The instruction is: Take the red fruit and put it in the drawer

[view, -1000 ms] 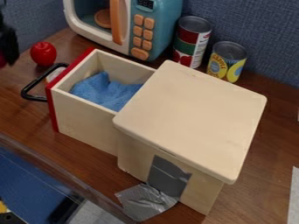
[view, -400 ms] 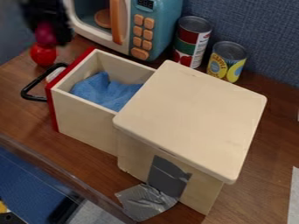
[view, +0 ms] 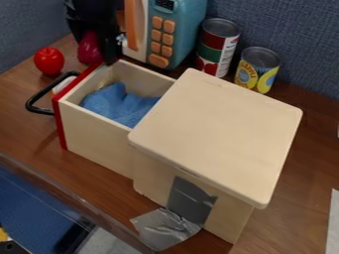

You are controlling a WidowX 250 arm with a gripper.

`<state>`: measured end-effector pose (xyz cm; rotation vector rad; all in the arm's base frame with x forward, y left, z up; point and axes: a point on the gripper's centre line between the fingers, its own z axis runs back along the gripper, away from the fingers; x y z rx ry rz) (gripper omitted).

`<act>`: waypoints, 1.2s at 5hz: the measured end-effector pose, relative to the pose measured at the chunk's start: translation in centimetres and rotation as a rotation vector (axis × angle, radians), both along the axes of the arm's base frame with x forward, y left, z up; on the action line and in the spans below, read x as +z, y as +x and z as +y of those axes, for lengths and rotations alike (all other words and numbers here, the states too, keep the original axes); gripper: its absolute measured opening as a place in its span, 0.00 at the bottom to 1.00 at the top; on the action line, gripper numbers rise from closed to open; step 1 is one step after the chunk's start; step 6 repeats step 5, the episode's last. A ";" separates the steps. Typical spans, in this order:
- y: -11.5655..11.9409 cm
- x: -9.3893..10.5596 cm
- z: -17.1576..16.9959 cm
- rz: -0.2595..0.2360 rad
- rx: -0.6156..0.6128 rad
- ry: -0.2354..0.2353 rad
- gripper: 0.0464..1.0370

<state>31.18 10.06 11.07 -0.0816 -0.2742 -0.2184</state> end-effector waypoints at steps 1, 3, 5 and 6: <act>-1.2 1.1 -1.3 -0.023 -0.046 0.020 0.83; -2.5 1.2 -2.3 0.009 -0.126 0.013 0.97; -3.2 1.6 -1.0 0.001 -0.118 0.005 0.96; -3.2 1.6 -1.0 0.001 -0.118 0.005 0.96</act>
